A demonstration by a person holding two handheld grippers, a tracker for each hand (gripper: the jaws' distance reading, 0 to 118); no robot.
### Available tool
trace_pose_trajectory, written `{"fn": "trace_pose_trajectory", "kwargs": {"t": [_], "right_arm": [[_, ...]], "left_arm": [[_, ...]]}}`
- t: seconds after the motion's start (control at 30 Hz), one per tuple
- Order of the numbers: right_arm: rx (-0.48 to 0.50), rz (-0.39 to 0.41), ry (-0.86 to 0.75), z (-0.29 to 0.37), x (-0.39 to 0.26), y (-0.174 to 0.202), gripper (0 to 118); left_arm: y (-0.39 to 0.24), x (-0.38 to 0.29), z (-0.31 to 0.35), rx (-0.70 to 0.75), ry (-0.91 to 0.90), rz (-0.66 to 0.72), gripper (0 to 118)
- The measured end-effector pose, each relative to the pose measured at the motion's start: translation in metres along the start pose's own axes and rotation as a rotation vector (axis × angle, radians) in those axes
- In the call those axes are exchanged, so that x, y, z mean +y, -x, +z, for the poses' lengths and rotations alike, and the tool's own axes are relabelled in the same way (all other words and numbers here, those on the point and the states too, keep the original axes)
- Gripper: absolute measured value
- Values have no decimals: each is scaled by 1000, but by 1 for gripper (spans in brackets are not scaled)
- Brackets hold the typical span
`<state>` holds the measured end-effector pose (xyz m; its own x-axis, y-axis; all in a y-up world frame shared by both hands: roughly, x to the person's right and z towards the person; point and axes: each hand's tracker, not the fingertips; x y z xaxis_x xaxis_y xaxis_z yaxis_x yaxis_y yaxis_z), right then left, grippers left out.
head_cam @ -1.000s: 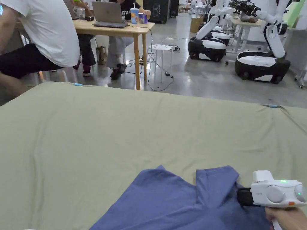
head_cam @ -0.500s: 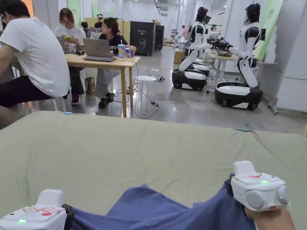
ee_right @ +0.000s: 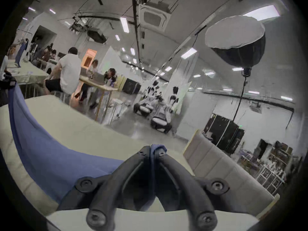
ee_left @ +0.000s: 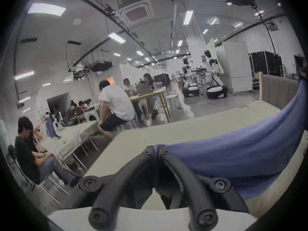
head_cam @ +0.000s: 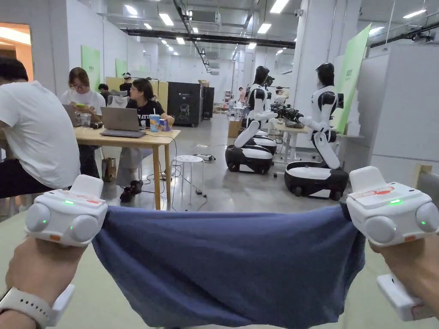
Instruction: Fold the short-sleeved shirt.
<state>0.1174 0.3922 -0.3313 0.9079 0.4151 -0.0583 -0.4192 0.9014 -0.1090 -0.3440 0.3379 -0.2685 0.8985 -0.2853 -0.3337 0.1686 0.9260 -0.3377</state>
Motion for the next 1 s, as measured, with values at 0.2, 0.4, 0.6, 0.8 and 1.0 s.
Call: {"fn": "trace_pose_trajectory", "kwargs": {"t": [0.2,0.4,0.6,0.8,1.0], "right_arm": [[14,-177,-55,-39,49,-34,4],[-15,-158,-75,-69,62,-47,4],[12,-160,-6,-89,20,-18,4],[38,-140,173,-141,-85,19,4],[97,-134,268,-114,-157,35,4]], "left_arm": [[-4,74,-18,44,-61,-3,1],[-2,112,-32,52,-99,19,1],[-22,86,-56,49,-69,-38,1],[-51,-2,-89,3,33,-49,1],[-55,-68,-55,-92,98,-67,1]]}}
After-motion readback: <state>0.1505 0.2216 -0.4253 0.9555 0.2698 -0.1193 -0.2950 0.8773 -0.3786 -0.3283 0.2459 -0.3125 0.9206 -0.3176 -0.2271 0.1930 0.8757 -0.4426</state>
